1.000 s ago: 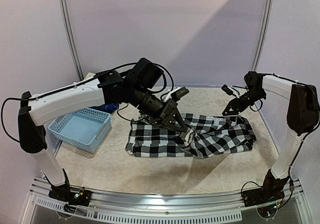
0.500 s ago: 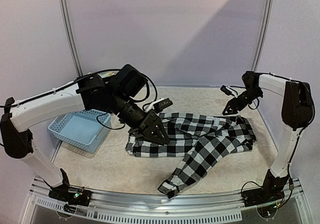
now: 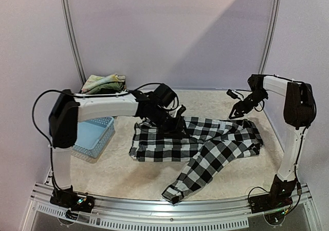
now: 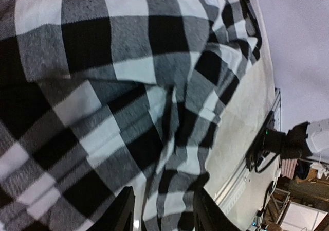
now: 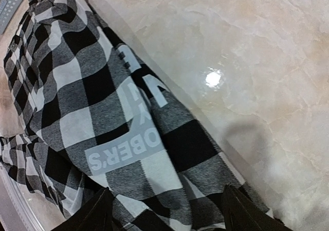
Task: Fold and stack the mixed laundry pile
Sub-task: Smooth out the rectangle-folded shirt at the center of the board.
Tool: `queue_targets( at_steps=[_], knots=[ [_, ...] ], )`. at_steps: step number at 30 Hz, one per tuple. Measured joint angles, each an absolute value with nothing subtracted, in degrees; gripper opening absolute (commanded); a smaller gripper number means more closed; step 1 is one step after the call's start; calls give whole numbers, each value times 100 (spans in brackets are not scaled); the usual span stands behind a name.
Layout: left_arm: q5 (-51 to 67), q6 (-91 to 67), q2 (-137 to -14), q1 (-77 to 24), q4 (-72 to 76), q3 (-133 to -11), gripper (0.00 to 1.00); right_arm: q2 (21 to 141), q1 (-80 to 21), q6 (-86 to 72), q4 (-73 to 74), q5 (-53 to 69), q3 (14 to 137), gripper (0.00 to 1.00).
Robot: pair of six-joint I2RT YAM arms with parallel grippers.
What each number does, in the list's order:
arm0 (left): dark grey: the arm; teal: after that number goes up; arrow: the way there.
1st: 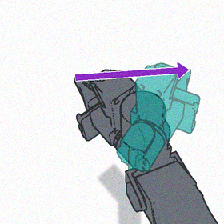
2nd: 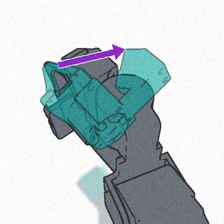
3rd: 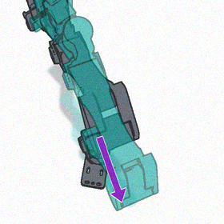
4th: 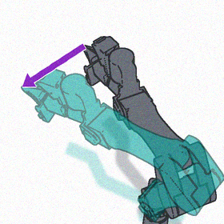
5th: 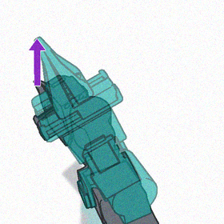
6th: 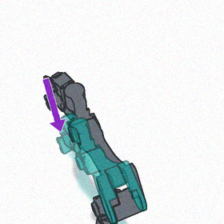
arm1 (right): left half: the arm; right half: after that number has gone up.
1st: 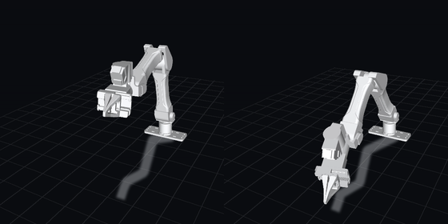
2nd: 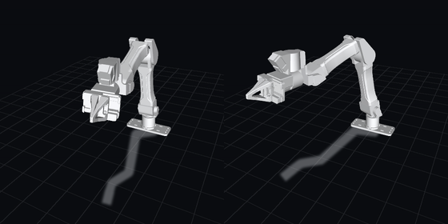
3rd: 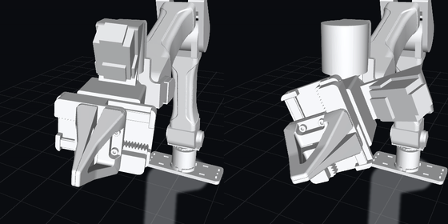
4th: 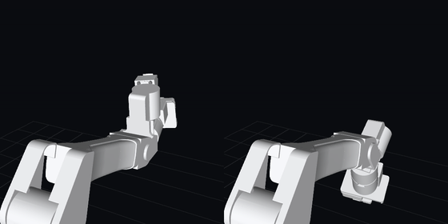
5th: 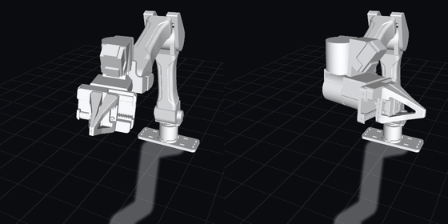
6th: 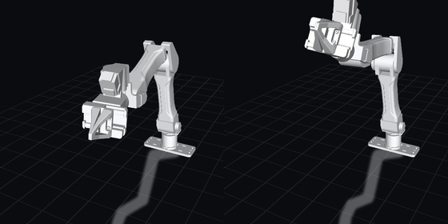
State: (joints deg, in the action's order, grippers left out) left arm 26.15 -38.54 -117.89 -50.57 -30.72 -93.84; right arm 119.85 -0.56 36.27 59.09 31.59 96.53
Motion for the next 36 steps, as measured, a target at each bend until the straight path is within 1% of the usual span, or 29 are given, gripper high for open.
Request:
queue_targets(
  at_steps=[4, 10, 15, 20, 22, 24, 27, 28, 29, 32, 36],
  knots=[
    [2720, -4265, -12691, -4925, -2220, -9671, 39, 12370, 152, 3747, 6167, 3162, 10097, 70],
    [3026, -4827, -13677, -4818, -1275, -10842, 37, 12707, 274, 3938, 6604, 3208, 10173, 55],
    [3264, -5203, -14278, -4818, -646, -11673, 35, 12807, 285, 4018, 6855, 3369, 10173, 54],
    [3323, -5321, -14615, -4805, -497, -11716, 35, 12831, 329, 4060, 6952, 3465, 10171, 49],
    [3350, -5319, -14711, -4799, -497, -11671, 34, 12877, 344, 4073, 6973, 3483, 10171, 44],
    [3367, -5317, -14785, -4797, -499, -11629, 34, 12951, 353, 4080, 7008, 3496, 10171, 37],
    [3371, -5271, -14842, -4792, -523, -11557, 32, 13102, 377, 4110, 7105, 3535, 10173, 15],
    [3367, -5240, -14846, -4788, -541, -11539, 32, 13168, 395, 4125, 7166, 3559, 10186, 9],
    [3358, -5190, -14851, -4786, -572, -11533, 32, 13231, 410, 4163, 7223, 3570, 10208, 5],
    [3269, -4971, -14851, -4775, -687, -11533, 30, 13415, 497, 4237, 7461, 3647, 10361, 0],
    [3148, -4641, -14851, -4759, -825, -11542, 29, 13600, 655, 4327, 7634, 3809, 10720, 0]
  ],
)
